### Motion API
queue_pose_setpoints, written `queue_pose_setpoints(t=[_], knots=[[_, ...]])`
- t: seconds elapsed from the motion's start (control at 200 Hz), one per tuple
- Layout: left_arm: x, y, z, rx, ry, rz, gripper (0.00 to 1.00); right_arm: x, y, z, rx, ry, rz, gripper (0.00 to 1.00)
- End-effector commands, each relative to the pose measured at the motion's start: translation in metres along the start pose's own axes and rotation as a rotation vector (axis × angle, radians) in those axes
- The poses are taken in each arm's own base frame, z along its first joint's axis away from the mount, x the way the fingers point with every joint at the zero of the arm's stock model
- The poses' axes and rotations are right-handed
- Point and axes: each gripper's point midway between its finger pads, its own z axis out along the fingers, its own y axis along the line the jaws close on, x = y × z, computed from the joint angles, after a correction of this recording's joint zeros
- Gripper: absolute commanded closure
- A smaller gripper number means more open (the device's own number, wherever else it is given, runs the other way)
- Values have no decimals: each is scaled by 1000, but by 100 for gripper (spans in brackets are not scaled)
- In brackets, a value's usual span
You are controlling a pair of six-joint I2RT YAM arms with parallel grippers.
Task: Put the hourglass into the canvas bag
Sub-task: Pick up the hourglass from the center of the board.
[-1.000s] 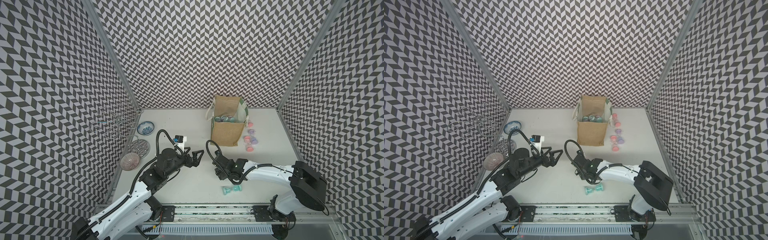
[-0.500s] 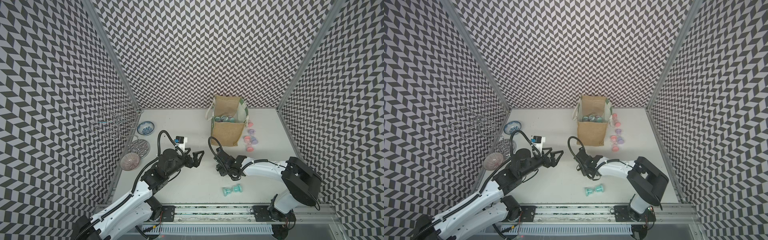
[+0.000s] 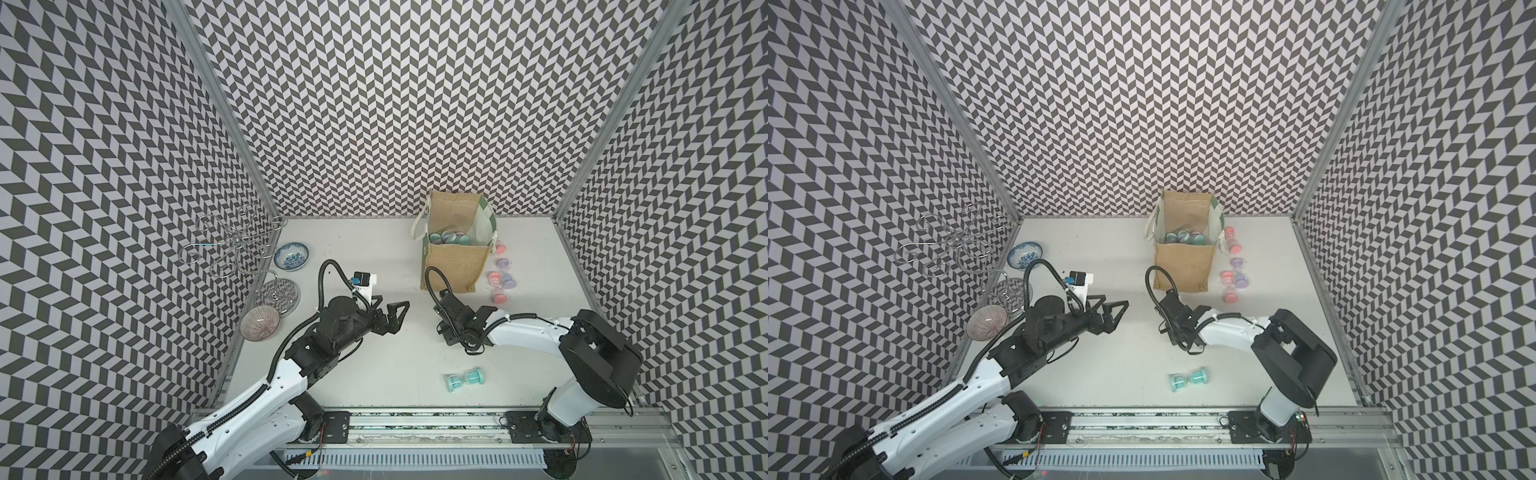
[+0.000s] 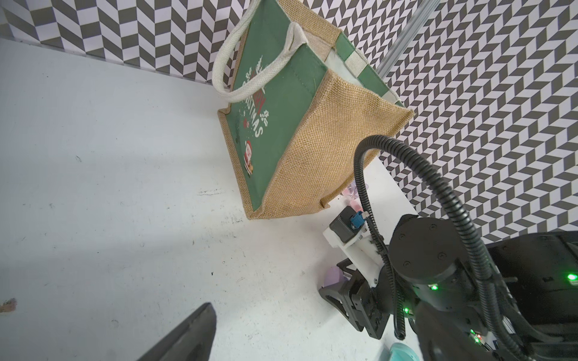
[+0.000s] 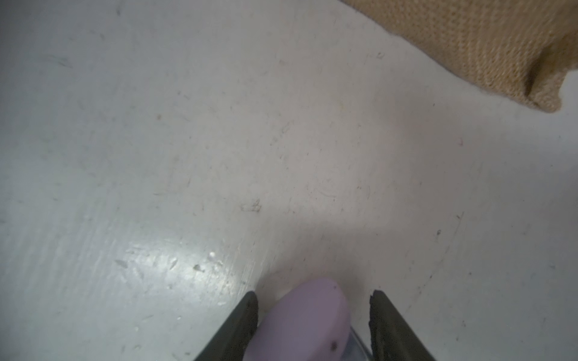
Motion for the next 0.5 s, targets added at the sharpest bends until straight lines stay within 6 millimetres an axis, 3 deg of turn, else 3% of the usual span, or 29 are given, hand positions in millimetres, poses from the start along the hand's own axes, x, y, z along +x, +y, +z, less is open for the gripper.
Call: queue_pose_setpoints(t=[0.0, 0.496], knots=[[-12, -5, -1, 18, -42, 0, 1, -3, 0, 6, -9, -21, 20, 50], [-21, -14, -2, 60, -72, -4, 1, -22, 2, -4, -84, -81, 96, 62]])
